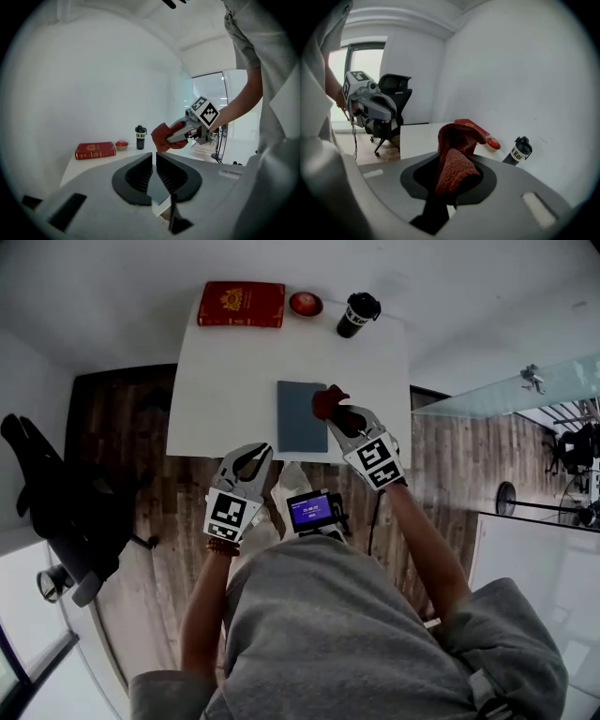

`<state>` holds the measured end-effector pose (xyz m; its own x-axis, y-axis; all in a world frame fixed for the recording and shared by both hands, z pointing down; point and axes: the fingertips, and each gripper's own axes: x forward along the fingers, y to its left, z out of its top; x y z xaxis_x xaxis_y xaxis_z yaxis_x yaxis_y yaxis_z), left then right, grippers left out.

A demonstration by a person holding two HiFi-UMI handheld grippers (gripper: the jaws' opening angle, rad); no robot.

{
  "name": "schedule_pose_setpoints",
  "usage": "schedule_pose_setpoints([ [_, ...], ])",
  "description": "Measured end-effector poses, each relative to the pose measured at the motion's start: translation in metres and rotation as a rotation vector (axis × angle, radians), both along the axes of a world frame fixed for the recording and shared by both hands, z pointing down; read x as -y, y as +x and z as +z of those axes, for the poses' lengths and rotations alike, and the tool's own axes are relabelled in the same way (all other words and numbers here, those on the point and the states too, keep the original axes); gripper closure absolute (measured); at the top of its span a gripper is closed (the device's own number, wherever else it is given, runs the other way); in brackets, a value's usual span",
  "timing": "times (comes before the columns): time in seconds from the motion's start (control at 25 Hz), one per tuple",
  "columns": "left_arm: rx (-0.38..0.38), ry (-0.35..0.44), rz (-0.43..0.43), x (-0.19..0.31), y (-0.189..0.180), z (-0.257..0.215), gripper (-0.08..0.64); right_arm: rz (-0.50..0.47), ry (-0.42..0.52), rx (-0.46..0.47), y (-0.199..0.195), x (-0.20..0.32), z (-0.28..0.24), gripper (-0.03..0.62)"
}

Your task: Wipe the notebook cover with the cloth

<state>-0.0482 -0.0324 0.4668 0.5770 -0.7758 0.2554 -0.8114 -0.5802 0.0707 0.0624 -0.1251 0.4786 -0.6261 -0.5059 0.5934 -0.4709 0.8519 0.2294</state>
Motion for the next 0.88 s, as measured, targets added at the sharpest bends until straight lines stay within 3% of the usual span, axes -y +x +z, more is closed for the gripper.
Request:
schedule_pose_setpoints([
  [0.2, -0.008, -0.1, 0.008, 0.014, 0.002, 0.043, 0.502, -0.155, 0.035, -0.172, -0.017, 0.027, 0.04, 0.511],
  [0.36, -0.059, -0.173, 0.024, 0.028, 0.01, 0.073, 0.464, -0.235, 0.052, -0.225, -0.028, 0.055, 0.063, 0.511],
  [0.72, 0.007, -0.348, 0.098, 0.035, 0.026, 0.15, 0.374, -0.37, -0.009, -0.382, -0.042, 0.097, 0.124, 0.508],
  [0.88, 0.065, -0.4, 0.168, 0.023, 0.039, 0.181, 0.332, -0.401, 0.055, -0.49, -0.047, 0.115, 0.141, 0.508],
])
